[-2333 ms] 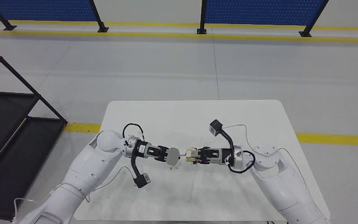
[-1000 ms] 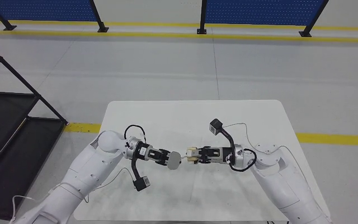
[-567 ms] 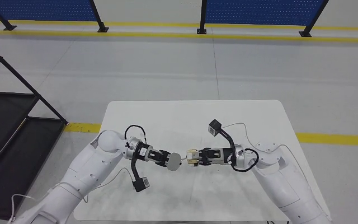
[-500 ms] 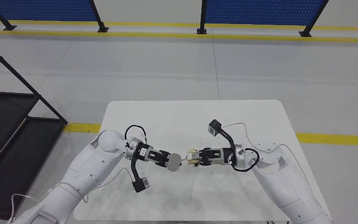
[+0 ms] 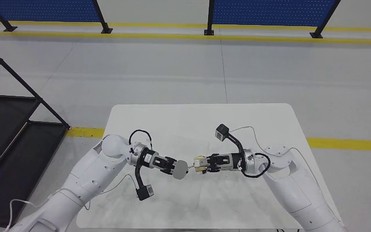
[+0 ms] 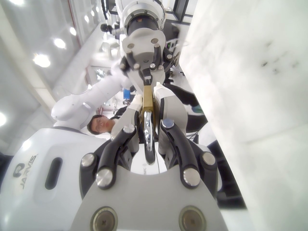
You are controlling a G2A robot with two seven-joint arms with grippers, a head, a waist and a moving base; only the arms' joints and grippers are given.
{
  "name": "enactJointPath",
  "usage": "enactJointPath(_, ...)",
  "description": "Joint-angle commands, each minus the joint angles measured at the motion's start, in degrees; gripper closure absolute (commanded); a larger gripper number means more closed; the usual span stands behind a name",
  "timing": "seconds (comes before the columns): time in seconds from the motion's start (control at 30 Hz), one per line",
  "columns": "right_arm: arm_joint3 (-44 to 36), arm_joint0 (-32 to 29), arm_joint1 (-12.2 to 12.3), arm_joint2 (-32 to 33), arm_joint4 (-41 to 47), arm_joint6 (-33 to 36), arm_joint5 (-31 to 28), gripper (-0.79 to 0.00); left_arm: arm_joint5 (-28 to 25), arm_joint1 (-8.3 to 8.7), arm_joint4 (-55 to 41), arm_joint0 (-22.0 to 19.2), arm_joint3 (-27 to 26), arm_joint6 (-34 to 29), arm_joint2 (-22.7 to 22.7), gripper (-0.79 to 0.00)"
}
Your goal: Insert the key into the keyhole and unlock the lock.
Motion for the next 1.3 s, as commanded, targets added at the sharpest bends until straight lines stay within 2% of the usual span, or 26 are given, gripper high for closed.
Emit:
enactJointPath(0.0, 0.0, 0.0, 0.0, 0.0, -0.2, 0.0, -0.1, 0.0, 0.1, 0.09, -0.2, -0.1, 0.0, -0.1, 0.2, 0.0)
enactJointPath(1.27, -0.6, 0.4, 0.3, -1.4, -0.7, -0.6, -0.8, 0.0, 1.1, 1.36, -2.2, -2.5, 1.2, -1.1, 4.5, 0.0)
